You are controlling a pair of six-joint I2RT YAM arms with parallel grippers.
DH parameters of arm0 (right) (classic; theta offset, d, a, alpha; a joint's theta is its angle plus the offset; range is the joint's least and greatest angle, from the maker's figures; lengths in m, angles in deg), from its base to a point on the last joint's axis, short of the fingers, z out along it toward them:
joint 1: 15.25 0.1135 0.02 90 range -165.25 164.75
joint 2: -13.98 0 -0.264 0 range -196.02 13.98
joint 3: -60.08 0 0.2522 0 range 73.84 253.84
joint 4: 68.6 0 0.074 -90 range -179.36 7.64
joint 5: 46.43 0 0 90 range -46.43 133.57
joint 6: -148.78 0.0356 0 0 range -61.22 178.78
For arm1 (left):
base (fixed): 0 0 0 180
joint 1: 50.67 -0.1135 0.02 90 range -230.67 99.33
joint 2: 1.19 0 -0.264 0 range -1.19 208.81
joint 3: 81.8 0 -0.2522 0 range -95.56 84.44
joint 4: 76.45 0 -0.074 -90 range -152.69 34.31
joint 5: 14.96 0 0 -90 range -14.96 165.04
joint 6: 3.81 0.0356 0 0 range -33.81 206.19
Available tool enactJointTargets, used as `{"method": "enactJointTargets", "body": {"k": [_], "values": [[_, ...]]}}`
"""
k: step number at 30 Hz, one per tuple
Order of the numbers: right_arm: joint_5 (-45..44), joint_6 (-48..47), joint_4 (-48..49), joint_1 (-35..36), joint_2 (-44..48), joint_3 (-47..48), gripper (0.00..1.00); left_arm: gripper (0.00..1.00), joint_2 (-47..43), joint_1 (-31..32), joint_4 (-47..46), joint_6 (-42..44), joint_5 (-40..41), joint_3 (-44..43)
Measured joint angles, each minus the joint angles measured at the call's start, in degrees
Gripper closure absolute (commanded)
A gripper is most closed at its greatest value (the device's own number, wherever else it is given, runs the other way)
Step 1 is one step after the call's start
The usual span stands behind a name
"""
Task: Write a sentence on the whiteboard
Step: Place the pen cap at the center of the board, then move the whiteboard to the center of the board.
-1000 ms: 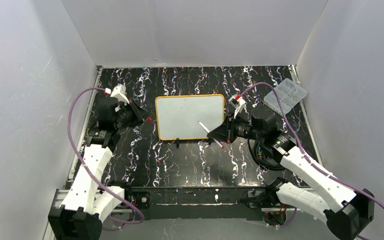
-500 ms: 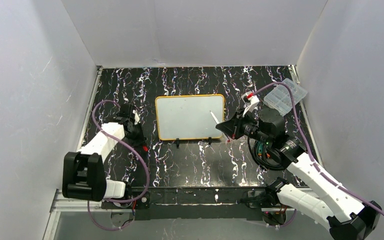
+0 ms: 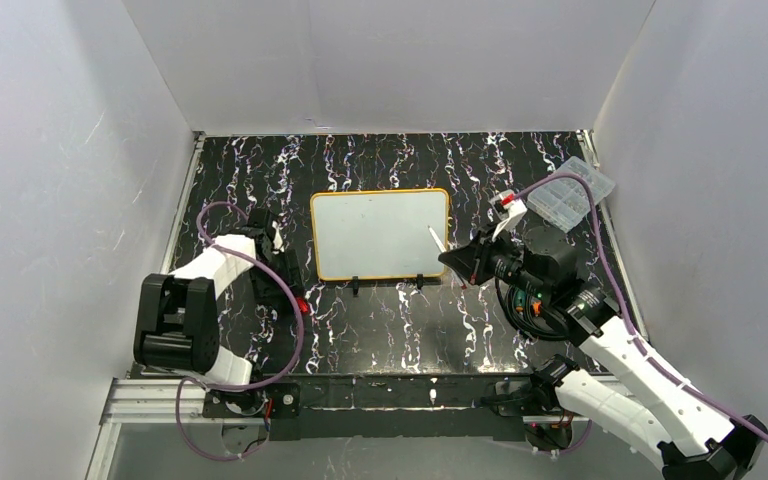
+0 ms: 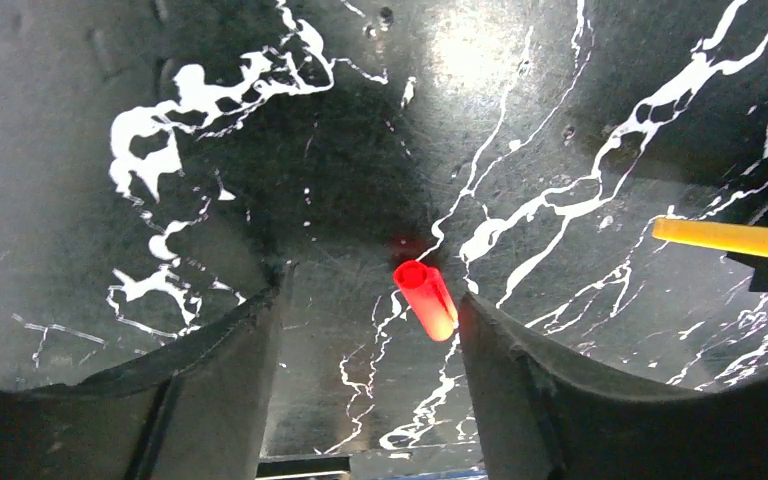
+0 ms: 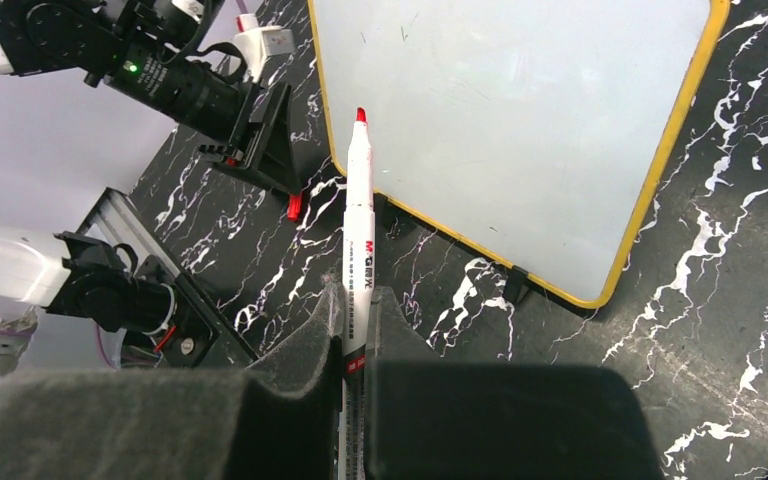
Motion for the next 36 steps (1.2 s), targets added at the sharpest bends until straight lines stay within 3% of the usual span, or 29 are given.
{"method": "enactJointTargets", "body": {"k": [5, 10, 13, 19, 24, 36], "values": [[-0.55, -0.31, -0.22, 0.0, 0.96, -0.35, 0.99, 0.32, -4.31, 0.0, 0.35, -0.02, 2.21, 0.02], [-0.63, -0.15, -0.07, 0.0, 0.94, -0.39, 0.99, 0.29, -14.99, 1.53, -0.85, -0.07, 3.87, 0.81], [-0.52, 0.46, 1.18, 0.0, 0.46, -0.52, 0.99, 0.28, -21.53, 8.17, -2.58, -0.55, 4.72, 1.53], [0.63, 1.84, 3.78, 0.0, -2.36, -1.16, 0.99, 0.28, -25.75, 20.2, -7.52, -5.79, 4.94, 5.51], [1.46, 2.91, 5.18, 0.0, -3.67, -1.38, 0.99, 0.28, -25.0, 24.55, -13.49, -9.53, 4.31, 9.31], [2.69, 5.46, 9.66, 0.0, -4.9, -2.97, 0.99, 0.28, -12.37, 29.99, -30.91, -10.58, 4.28, 11.47]]}}
